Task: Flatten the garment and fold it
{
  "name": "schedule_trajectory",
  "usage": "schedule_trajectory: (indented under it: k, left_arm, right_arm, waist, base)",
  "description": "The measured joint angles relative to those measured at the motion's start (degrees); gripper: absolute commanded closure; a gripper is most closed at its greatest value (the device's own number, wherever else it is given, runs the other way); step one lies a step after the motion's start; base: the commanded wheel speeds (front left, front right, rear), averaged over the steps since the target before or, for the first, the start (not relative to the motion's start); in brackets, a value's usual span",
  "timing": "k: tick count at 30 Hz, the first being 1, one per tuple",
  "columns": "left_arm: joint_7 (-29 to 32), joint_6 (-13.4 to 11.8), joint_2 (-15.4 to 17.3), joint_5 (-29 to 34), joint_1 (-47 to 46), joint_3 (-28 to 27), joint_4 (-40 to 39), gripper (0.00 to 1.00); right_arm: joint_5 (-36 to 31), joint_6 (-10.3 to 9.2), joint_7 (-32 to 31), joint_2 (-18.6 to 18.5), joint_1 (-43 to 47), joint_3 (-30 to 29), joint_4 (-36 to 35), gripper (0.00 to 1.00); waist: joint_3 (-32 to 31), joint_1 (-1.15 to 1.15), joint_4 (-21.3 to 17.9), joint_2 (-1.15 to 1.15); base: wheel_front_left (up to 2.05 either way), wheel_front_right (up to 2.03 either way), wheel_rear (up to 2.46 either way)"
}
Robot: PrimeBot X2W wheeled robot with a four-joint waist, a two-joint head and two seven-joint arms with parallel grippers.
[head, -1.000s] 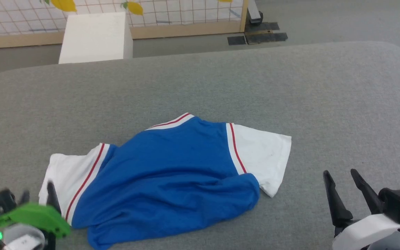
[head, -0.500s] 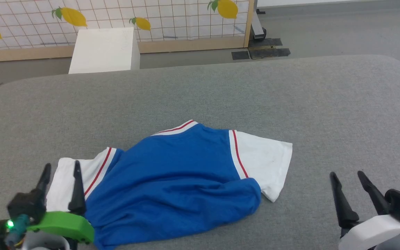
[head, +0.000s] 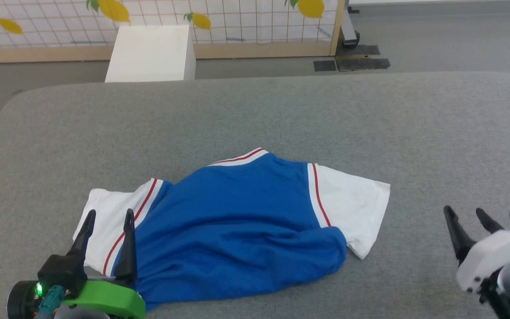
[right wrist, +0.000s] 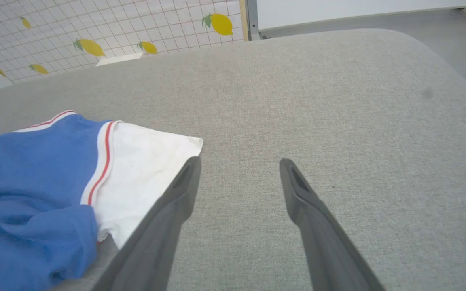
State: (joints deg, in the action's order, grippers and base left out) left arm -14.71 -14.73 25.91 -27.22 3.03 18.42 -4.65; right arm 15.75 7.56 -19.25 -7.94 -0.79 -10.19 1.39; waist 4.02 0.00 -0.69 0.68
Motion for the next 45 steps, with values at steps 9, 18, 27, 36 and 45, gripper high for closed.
schedule_trajectory:
  k: [9,18,27,36,45]
  left_arm:
    - [0.01,-0.03,-1.92,-0.11,-1.18,-0.02,0.43,0.0]
    - [-0.01,0.11,-4.57,0.22,-4.27,0.41,0.96,0.0]
    - [-0.02,1.27,-7.19,0.74,-6.05,-1.01,1.92,0.0]
    - [-0.01,2.37,-8.16,1.31,-5.94,-2.57,3.81,0.0]
    - [3.09,4.71,-7.81,-1.16,-5.42,-2.85,6.98,0.0]
  right_arm:
    - [7.77,0.0,-11.59,-6.21,-14.69,4.24,17.0,0.0]
    - [12.95,0.0,-22.9,-9.47,-26.65,12.96,27.04,0.0]
    - [15.67,0.01,-27.49,-11.63,-31.98,18.24,33.78,0.0]
    - [17.78,-0.03,-26.13,-12.46,-33.51,22.92,35.41,1.0]
    - [19.62,-0.01,-18.94,-13.26,-32.09,28.24,34.87,1.0]
  waist:
    - [3.21,0.0,3.22,0.0]
    - [7.48,0.0,6.71,0.0]
    - [11.36,0.0,9.61,0.0]
    - [11.24,0.0,9.9,0.0]
    - [6.92,0.0,8.59,0.0]
  base:
    - [0.0,0.0,0.0]
    - [0.0,0.0,0.0]
    - [0.0,0.0,0.0]
    - [0.0,0.0,0.0]
    - [0.0,0.0,0.0]
